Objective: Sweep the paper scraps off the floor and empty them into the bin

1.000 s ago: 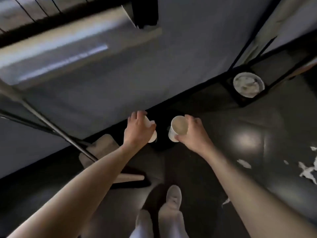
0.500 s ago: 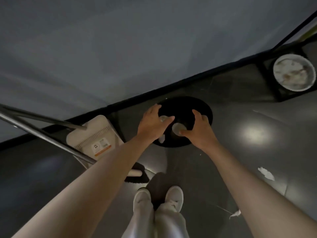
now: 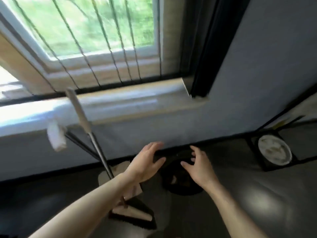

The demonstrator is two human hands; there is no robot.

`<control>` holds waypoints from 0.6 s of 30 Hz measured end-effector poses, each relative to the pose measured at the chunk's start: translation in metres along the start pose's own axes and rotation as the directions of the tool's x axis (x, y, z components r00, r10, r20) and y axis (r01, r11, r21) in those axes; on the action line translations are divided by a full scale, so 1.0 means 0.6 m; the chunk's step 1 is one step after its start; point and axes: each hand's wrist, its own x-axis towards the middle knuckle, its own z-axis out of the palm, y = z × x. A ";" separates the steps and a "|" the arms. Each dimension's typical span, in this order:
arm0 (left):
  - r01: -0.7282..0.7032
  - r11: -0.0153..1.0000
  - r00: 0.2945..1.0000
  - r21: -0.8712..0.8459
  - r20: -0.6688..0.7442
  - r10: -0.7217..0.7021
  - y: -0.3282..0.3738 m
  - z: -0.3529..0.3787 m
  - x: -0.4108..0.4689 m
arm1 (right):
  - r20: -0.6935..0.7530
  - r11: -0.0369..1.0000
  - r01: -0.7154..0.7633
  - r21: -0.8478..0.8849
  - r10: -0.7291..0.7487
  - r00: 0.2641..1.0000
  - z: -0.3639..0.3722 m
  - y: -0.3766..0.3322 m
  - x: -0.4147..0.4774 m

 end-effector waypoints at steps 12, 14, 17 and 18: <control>-0.164 0.964 0.972 0.210 -0.131 0.194 -0.176 -0.438 -0.149 | -0.031 0.973 0.228 0.027 -0.227 0.973 0.151 -0.432 -0.081; -0.215 0.936 0.975 0.280 0.000 0.224 -0.230 -0.468 -0.138 | -0.067 0.980 0.192 0.051 -0.189 0.980 0.199 -0.472 -0.080; -0.353 0.865 0.929 0.356 0.243 0.279 -0.283 -0.481 -0.123 | -0.097 0.984 0.141 0.104 -0.131 0.987 0.248 -0.509 -0.080; -0.398 0.844 0.904 0.360 0.312 0.294 -0.295 -0.480 -0.117 | -0.107 0.984 0.124 0.126 -0.111 0.988 0.258 -0.517 -0.081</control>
